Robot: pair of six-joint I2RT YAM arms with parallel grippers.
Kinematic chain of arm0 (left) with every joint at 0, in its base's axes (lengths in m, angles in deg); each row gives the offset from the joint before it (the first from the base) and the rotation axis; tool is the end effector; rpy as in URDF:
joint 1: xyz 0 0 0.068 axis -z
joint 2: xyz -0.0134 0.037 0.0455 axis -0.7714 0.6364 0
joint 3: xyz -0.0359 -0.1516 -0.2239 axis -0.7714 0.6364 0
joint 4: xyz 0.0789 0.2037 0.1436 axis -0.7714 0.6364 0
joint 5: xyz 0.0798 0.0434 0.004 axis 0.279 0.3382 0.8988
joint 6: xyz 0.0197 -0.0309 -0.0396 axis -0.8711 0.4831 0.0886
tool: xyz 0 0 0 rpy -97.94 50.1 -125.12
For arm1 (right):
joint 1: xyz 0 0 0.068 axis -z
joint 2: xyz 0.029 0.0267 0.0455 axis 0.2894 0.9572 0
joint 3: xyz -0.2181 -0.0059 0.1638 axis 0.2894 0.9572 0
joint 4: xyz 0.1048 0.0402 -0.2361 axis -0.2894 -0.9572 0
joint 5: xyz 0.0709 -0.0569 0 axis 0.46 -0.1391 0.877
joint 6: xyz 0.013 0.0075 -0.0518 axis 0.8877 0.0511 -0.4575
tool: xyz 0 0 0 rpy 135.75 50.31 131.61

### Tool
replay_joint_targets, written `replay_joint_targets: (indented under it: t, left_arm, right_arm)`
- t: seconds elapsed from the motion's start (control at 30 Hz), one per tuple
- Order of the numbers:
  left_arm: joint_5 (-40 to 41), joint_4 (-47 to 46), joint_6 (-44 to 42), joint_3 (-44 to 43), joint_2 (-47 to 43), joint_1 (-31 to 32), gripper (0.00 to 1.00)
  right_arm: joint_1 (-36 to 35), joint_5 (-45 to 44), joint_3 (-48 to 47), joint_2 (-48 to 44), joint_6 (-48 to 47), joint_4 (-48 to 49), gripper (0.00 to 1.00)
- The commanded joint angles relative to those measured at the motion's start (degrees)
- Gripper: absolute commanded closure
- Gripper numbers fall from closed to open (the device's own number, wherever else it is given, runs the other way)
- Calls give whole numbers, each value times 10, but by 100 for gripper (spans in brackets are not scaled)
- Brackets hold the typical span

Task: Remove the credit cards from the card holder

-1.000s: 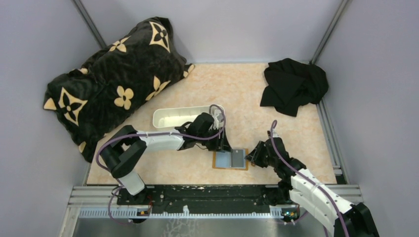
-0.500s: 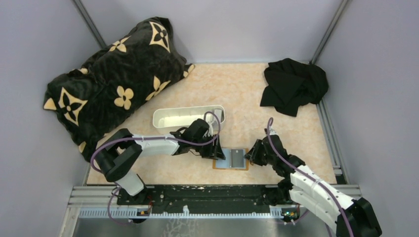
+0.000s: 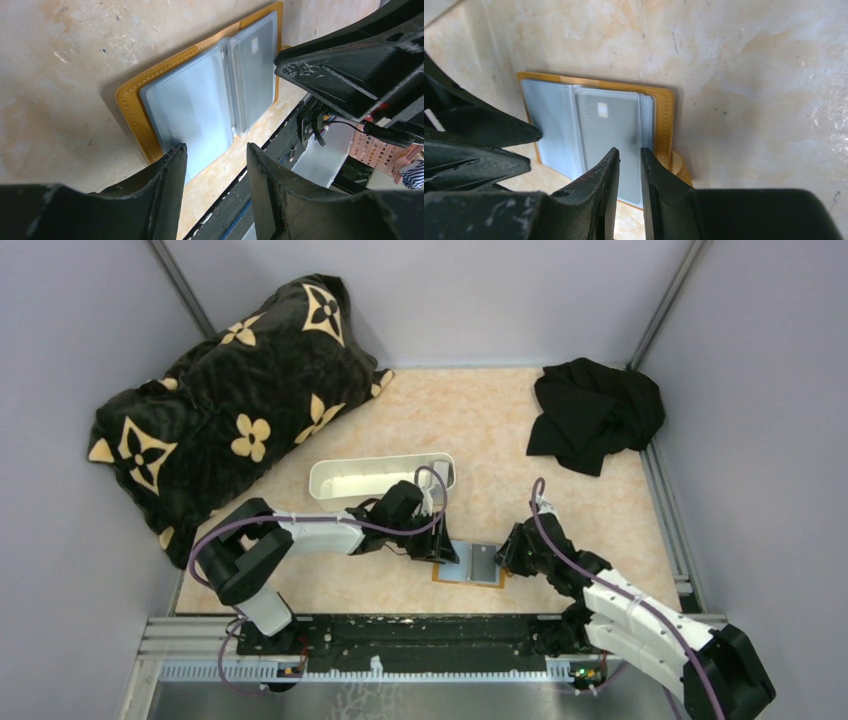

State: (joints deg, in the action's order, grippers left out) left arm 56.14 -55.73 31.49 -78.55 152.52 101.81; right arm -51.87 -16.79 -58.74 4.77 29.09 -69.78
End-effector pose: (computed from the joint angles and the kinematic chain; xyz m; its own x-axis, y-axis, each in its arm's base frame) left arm 0.1848 -0.2525 0.1424 -0.9422 0.1190 -0.3131 0.3129 0.6461 -0.6962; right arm 0.1212 0.0859 0.1500 -0.8172 0.3575 -0.4521 0.0590 0.8321 0.5514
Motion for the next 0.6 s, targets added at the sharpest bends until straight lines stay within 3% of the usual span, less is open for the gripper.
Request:
replay_joint_targets:
  t: [0.0, 0.27, 0.57]
  left_arm:
    - [9, 17, -7, 12, 14, -2, 45]
    - [9, 13, -7, 12, 17, -1, 45]
    - [8, 8, -5, 13, 21, -2, 45]
  right_arm:
    - [-5, -8, 6, 15, 0, 28, 76]
    - [-6, 0, 22, 31, -5, 45, 72]
    - [-7, 96, 37, 73, -8, 155, 64]
